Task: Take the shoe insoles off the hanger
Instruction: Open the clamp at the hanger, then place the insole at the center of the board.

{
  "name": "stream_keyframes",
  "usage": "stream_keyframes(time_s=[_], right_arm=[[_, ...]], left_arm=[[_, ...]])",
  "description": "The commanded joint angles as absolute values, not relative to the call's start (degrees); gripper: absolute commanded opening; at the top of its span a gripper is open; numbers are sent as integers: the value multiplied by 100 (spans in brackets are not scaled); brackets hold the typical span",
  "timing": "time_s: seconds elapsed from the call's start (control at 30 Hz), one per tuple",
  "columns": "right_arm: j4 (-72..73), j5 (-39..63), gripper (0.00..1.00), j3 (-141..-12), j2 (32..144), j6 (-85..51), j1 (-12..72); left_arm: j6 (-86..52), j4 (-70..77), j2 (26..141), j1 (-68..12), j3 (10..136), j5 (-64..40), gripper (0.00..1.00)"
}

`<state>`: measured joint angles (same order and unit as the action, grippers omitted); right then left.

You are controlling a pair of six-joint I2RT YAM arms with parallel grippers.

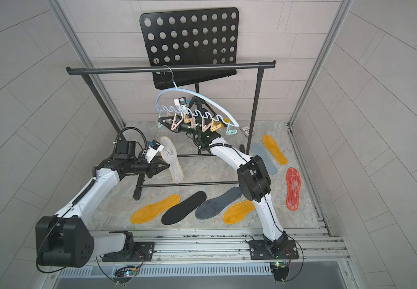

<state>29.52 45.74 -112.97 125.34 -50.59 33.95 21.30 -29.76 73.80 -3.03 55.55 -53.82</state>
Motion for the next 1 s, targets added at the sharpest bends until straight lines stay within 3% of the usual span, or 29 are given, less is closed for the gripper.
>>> stream_keyframes(time_s=[0.0, 0.23, 0.37, 0.47, 0.8, 0.97], right_arm=[[2937, 4473, 0, -11399, 12437, -5126, 3357], [2616, 4441, 3, -11337, 12454, -4945, 3314], [2369, 4419, 40, -11251, 12469, -4755, 3270], [2411, 4465, 51, -11106, 12449, -4689, 3237], [1545, 4350, 57, -10083, 11971, -4118, 3098], [875, 4228, 57, -9483, 11699, -3772, 3051]], left_arm=[[2048, -3021, 7216, -333, 5521, -5424, 0], [1744, -2907, 6960, -434, 5300, -5191, 0], [1022, -2536, 6588, -494, 5060, -4872, 0], [728, -2595, 6388, -591, 4964, -4554, 0], [255, -3148, 5960, -866, 4748, -3384, 0], [-446, -3862, 5859, -1089, 4968, -2130, 0]])
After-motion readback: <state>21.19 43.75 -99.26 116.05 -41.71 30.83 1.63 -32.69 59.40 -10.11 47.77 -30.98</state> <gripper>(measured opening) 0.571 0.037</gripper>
